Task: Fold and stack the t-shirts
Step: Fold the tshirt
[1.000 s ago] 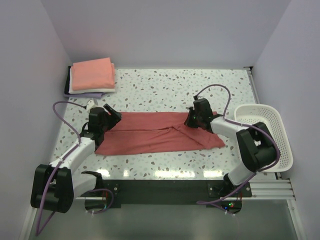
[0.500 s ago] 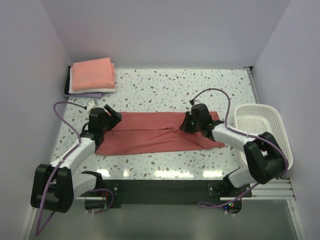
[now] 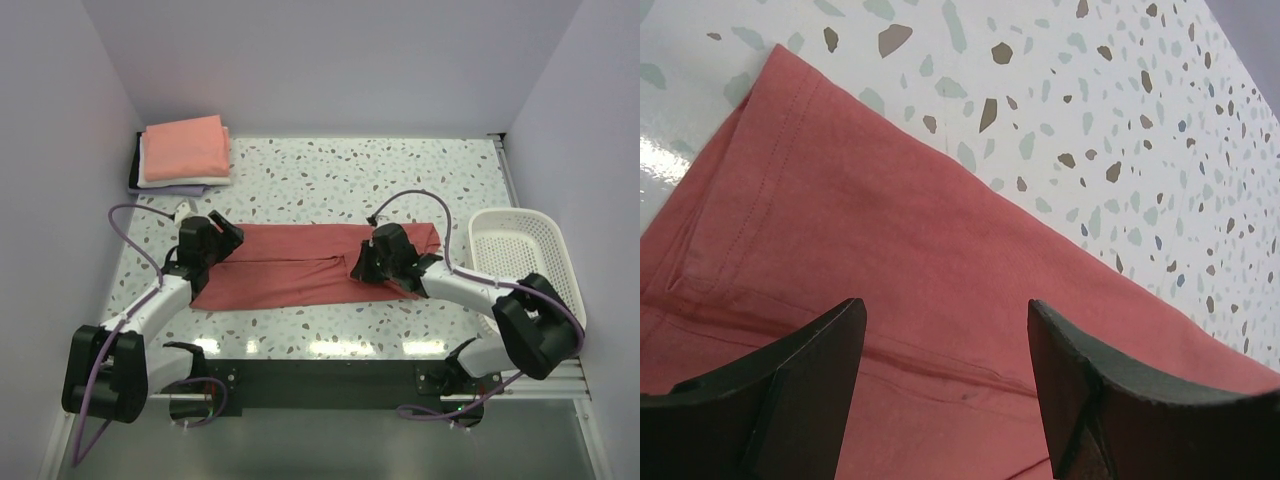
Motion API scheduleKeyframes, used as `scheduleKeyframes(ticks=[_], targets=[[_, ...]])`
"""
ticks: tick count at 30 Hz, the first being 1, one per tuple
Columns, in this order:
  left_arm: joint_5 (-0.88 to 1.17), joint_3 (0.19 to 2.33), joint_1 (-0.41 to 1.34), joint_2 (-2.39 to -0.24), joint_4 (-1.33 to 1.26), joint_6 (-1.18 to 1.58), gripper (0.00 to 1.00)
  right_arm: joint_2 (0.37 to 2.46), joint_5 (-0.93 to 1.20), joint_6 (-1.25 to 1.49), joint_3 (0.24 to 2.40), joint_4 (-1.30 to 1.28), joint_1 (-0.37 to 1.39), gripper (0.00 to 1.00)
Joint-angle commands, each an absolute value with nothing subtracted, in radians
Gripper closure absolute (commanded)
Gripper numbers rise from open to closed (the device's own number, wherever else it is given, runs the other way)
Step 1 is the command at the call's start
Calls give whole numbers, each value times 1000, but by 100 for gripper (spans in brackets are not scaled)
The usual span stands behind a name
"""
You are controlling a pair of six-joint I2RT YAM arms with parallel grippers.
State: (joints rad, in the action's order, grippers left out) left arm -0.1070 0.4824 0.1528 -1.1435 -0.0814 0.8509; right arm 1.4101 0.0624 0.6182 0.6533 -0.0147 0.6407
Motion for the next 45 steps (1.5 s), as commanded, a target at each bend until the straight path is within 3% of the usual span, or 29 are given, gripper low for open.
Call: scheduleKeyframes(ticks=[1, 4, 17, 22, 30, 38, 45], targets=[[-101, 472, 156, -1147, -141, 830, 29, 1364, 38, 630, 638, 3, 650, 100], [-98, 471, 156, -1150, -143, 830, 29, 1353, 44, 629, 621, 3, 653, 99], [-87, 472, 175, -1199, -170, 824, 29, 1145, 52, 630, 629, -141, 658, 47], [-93, 491, 242, -1244, -169, 799, 34, 1135, -180, 672, 696, -351, 647, 44], [-141, 526, 405, -1312, -147, 744, 62, 1253, -89, 707, 655, -292, 416, 44], [-215, 584, 517, -1459, -104, 686, 87, 1420, -114, 715, 704, -259, 370, 45], [-325, 615, 629, -1571, -37, 709, 93, 1561, -106, 654, 817, -294, 278, 45]])
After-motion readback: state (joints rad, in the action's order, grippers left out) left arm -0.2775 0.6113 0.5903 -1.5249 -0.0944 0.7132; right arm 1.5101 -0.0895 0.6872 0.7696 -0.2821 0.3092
